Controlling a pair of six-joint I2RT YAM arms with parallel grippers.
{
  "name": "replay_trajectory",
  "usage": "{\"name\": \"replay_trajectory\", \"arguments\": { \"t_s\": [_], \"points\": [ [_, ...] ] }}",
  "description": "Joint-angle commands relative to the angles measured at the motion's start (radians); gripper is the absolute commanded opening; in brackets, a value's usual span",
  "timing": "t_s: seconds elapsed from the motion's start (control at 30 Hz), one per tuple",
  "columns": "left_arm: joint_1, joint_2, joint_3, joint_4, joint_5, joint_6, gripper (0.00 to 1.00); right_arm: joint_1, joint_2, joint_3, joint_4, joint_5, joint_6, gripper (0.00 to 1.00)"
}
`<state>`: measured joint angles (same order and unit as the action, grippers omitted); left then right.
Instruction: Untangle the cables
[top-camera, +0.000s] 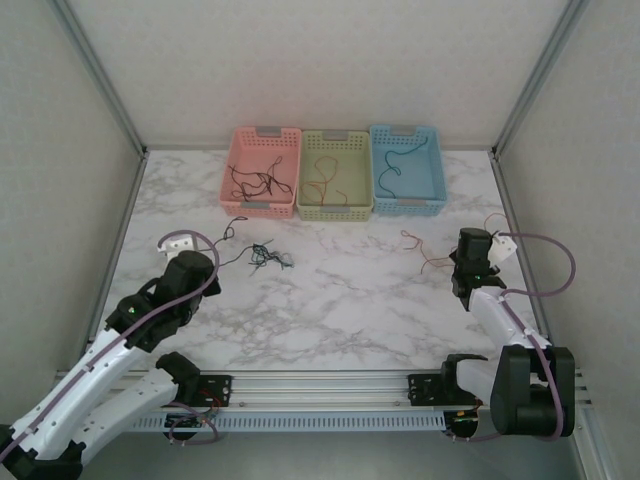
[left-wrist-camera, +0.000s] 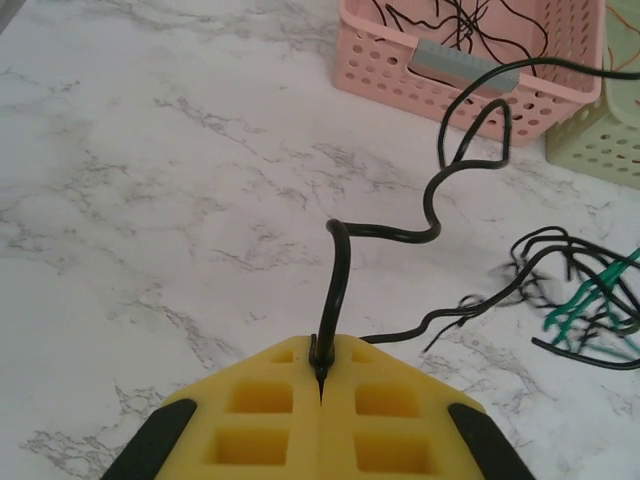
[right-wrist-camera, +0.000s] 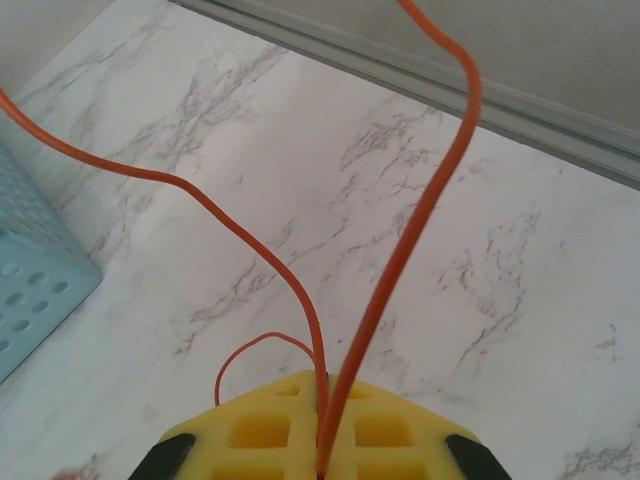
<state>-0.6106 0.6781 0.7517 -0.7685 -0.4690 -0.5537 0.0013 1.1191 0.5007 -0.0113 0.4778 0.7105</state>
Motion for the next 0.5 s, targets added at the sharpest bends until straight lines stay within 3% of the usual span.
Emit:
{"name": "replay_trajectory", "arguments": {
  "t_s": [0.0, 0.23, 0.47],
  "points": [
    [0.012, 0.015, 0.015, 0.011, 0.048, 0.005, 0.0, -0.004, -0.007, -0.02, 0.039, -0.019, 0.001, 0.0],
    [0.013, 0.033, 0.007, 0.054, 0.145, 0.026, 0.0, -0.003, -0.022, -0.001, 0.087, -0.22, -0.052, 0.0],
    [0.012, 0.072, -0.032, 0.128, 0.251, 0.028, 0.0, 0.022, -0.067, 0.149, 0.072, -0.608, -0.096, 0.0]
  ]
}}
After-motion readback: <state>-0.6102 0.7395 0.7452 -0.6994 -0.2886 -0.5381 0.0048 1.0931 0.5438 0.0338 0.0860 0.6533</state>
